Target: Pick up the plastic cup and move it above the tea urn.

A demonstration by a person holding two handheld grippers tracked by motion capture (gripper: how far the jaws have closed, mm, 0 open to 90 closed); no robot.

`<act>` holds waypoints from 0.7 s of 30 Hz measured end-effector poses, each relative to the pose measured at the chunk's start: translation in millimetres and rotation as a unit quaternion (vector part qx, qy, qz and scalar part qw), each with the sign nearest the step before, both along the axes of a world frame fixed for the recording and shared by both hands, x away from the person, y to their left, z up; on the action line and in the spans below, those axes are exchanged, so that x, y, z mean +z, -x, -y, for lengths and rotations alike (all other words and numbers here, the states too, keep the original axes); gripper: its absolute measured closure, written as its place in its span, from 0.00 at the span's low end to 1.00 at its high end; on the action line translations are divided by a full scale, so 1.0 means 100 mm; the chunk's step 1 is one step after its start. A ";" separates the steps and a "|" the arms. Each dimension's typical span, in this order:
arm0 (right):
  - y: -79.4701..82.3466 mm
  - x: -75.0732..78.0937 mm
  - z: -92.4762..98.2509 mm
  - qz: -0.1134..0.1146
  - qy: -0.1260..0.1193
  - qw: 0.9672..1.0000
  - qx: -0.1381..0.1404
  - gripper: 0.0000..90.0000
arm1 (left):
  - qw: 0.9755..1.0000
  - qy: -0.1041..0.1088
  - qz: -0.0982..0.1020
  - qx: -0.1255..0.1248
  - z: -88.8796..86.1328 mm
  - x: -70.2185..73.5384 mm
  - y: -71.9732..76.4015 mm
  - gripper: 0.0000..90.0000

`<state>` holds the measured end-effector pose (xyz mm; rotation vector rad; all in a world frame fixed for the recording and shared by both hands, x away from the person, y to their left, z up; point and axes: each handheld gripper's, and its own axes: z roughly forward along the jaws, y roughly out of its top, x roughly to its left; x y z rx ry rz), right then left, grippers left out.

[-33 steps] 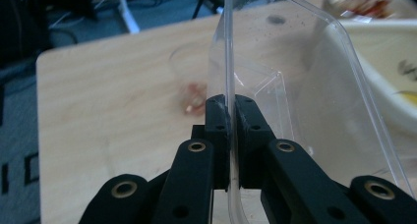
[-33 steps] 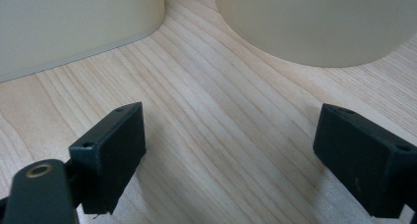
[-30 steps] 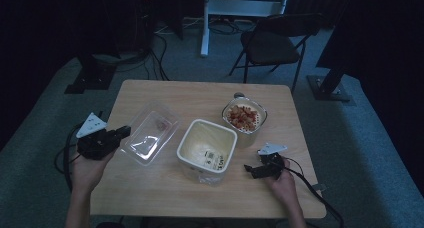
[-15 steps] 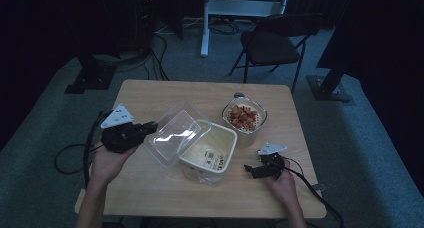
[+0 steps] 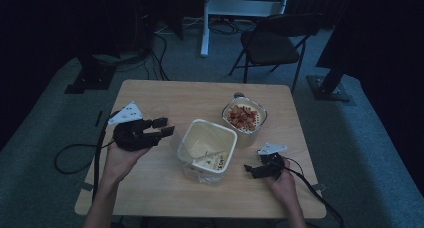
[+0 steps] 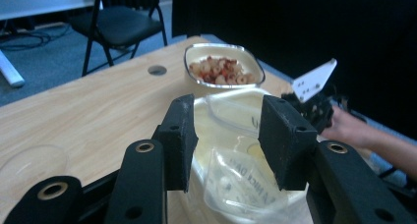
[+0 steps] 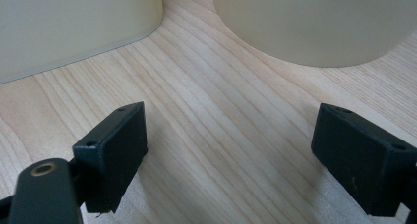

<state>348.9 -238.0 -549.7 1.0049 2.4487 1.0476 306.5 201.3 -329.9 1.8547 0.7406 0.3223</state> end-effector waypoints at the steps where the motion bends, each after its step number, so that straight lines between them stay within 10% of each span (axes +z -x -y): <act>1: 0.00 0.00 0.00 0.000 0.000 1.000 0.000 0.15 | 1.000 -0.002 0.002 0.004 -0.01 0.00 0.00 0.64; 12: 0.00 0.00 0.00 0.000 0.000 1.000 0.000 0.15 | 0.999 -0.026 -0.007 0.029 0.07 -0.08 -0.02 0.51; 21: 0.00 0.00 0.00 0.001 0.001 1.000 0.000 0.15 | 0.998 -0.043 -0.039 0.018 0.36 -0.15 -0.34 0.52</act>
